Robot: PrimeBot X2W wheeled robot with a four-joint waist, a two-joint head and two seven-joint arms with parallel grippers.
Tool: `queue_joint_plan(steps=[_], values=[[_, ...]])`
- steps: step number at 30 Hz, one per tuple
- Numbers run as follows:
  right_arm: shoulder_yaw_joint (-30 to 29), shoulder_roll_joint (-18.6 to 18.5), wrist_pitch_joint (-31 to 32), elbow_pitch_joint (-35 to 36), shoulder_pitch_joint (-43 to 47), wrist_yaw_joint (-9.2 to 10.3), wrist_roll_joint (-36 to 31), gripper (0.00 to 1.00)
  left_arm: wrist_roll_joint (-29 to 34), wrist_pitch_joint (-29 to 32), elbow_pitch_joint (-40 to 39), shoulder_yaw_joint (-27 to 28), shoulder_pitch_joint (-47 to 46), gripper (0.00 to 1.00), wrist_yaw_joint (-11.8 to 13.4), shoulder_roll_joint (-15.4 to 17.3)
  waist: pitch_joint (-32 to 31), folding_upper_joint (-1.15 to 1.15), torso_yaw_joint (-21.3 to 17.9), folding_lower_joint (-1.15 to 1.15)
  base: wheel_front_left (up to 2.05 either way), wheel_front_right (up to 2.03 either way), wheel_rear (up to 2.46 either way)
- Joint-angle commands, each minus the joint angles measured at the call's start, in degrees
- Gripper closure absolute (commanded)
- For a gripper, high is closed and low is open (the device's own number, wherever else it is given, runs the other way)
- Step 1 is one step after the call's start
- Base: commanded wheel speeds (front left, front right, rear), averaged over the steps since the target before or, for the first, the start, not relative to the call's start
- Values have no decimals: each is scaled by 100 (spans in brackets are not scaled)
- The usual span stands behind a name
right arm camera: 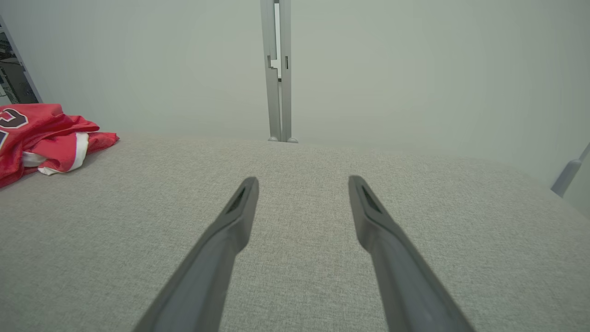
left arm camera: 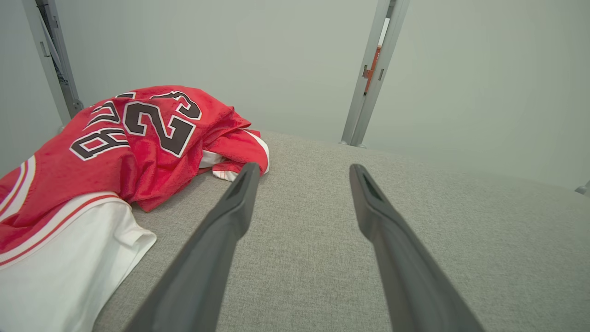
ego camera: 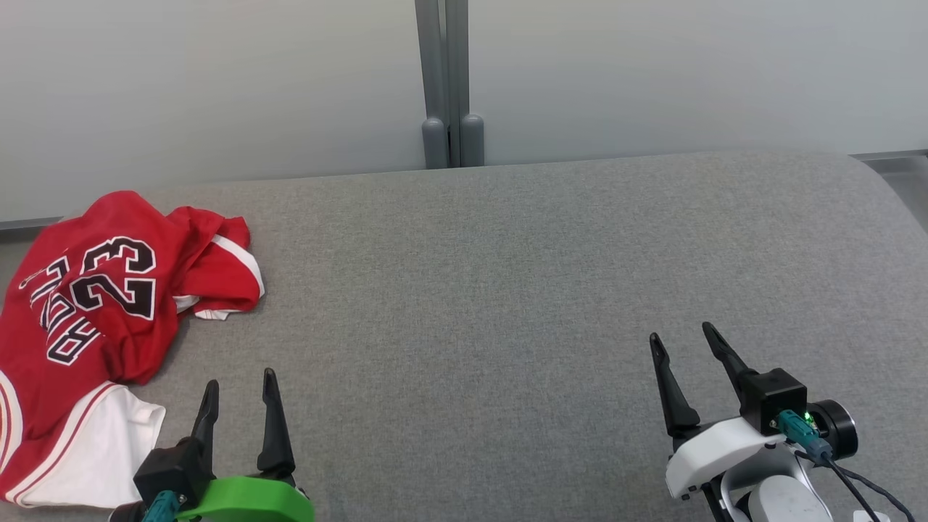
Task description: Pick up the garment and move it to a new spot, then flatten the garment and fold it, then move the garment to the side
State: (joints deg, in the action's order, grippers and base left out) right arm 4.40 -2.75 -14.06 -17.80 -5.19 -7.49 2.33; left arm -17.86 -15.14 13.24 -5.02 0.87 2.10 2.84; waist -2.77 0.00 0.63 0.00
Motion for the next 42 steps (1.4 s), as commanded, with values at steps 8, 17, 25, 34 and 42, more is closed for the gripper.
queue_joint_plan(steps=[8, 17, 25, 34, 42], values=[[-39, -24, -33, 63, 83, 0, 51, 0, -22, -2, 0, -14, 69, 0, 31, 9, 9, 0, -9, 0, 0, 0, 0], [-71, -23, -31, 107, 119, 0, 13, 0, -34, -2, -37, -66, 27, 0, 81, 11, 11, 0, 198, 0, 0, 0, 0], [-66, -20, -35, 160, 180, 1, 59, 0, 156, -1, -85, 2, 153, 0, 111, 22, -38, 0, 1130, 0, 0, 0, 0], [114, -22, -68, 112, 214, 1, 279, 0, 288, -1, -181, 172, 292, 0, 131, 109, -103, 0, 2260, 0, 0, 0, 0], [338, -26, -92, 50, 15, 1, 346, 0, 238, -1, -361, 384, 404, 0, 223, 132, 12, 0, 2793, 0, 0, 0, 0]])
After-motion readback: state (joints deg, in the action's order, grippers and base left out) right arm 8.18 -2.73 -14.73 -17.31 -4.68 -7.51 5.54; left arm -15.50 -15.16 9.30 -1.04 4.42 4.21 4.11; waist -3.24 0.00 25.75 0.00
